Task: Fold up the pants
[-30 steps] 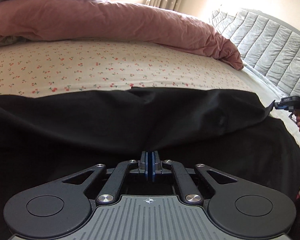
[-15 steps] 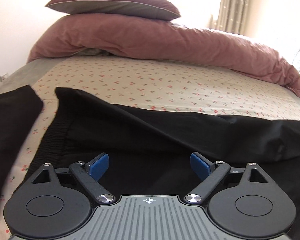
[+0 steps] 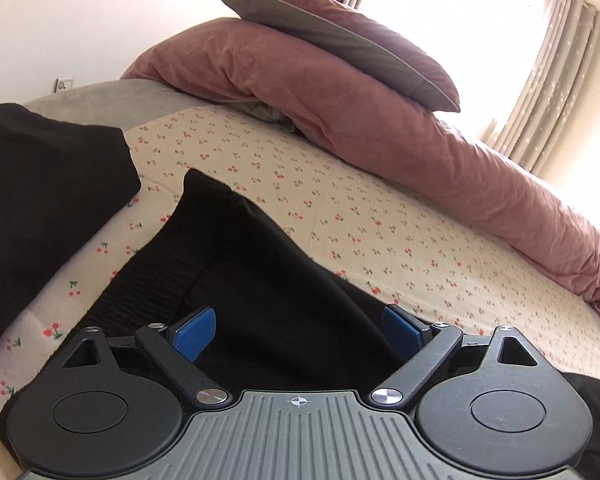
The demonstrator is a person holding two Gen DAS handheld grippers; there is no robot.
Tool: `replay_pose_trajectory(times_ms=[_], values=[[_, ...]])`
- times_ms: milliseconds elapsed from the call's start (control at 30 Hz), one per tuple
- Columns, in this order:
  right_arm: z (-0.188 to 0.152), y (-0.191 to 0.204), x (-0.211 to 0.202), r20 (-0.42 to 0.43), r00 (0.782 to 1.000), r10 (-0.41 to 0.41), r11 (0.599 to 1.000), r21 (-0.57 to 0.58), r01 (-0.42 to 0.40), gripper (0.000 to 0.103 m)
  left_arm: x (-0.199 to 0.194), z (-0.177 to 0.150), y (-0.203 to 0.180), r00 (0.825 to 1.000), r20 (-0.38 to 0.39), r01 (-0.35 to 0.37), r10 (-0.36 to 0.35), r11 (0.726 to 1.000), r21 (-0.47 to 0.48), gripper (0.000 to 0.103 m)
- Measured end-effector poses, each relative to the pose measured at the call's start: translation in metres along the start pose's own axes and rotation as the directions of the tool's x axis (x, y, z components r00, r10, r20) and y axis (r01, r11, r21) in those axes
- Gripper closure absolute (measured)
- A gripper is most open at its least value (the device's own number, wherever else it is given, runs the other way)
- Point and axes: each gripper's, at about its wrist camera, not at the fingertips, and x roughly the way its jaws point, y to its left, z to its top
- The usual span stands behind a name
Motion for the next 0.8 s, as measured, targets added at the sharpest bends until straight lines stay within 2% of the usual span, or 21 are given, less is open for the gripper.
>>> replay_pose_trajectory(times_ms=[100,200,300,367,467,567,633,800], values=[[0.001,0.004,0.006,0.027,1.000,-0.015,1.000,-0.021,0.016,0.018,0.014,0.004,-0.004,0.999,0.036,-0.033,0.033,0.999,-0.007,0.015],[0.001,0.010,0.010,0.053,0.998,-0.028,0.999,-0.031,0.029,0.018,0.034,0.005,-0.007,0.998,0.035,-0.054,0.055,0.998,-0.027,0.026],[0.001,0.010,0.014,0.082,0.996,-0.042,0.998,-0.032,0.044,0.023,0.054,0.006,-0.004,0.996,0.017,-0.085,0.087,0.992,-0.088,0.044],[0.002,0.010,0.016,0.101,0.994,-0.044,0.998,-0.031,0.047,0.026,0.062,0.007,-0.002,0.994,0.015,-0.105,0.108,0.985,-0.135,0.060],[0.003,0.008,0.020,0.133,0.990,-0.050,0.998,-0.023,0.053,0.037,0.067,0.006,0.000,0.993,0.011,-0.117,0.121,0.978,-0.175,0.082],[0.004,0.005,0.021,0.150,0.986,-0.073,0.997,-0.003,0.074,0.059,0.063,0.006,-0.002,0.991,0.021,-0.124,0.129,0.981,-0.146,0.095],[0.007,0.003,0.022,0.139,0.988,-0.065,0.998,-0.001,0.066,0.092,0.057,0.007,-0.002,0.992,0.027,-0.115,0.120,0.984,-0.138,0.099],[0.008,0.004,0.014,0.149,0.988,-0.050,0.999,0.002,0.050,0.101,0.041,0.009,0.001,0.996,0.016,-0.088,0.091,0.986,-0.143,0.101]])
